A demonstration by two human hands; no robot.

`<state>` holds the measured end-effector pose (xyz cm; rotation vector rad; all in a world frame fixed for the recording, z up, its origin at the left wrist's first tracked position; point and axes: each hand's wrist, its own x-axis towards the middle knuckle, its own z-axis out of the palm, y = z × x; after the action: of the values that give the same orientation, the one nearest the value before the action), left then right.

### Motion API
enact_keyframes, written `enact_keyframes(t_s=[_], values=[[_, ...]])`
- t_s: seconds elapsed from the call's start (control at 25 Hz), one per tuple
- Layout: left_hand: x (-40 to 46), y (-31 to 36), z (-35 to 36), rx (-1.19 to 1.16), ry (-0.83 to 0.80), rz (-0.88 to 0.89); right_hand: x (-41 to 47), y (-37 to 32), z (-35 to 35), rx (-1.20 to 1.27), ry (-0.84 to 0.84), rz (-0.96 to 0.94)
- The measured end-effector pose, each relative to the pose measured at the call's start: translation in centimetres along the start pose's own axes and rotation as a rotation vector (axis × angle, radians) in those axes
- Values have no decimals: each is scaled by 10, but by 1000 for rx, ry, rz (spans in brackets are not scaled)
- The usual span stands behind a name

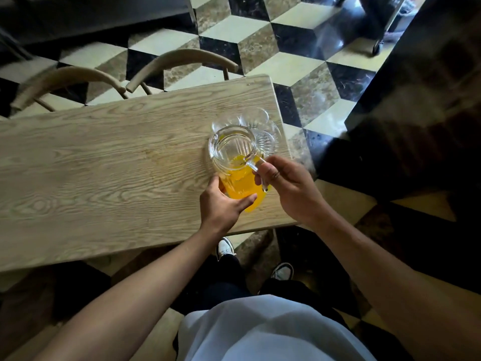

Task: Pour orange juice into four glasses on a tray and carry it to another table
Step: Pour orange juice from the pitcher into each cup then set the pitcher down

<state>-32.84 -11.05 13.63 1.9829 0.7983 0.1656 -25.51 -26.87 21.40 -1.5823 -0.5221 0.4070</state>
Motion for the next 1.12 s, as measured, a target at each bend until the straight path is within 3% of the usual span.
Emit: enact_keyframes(t_s=[0.6, 0.96, 1.12], values=[[4, 43, 113, -166, -185, -54, 4, 9, -77, 132, 328, 208], [37, 36, 139, -215, -396, -102, 31, 28, -93, 169, 303, 288], [40, 40, 143, -252, -416, -169, 42, 31, -103, 151, 270, 310]])
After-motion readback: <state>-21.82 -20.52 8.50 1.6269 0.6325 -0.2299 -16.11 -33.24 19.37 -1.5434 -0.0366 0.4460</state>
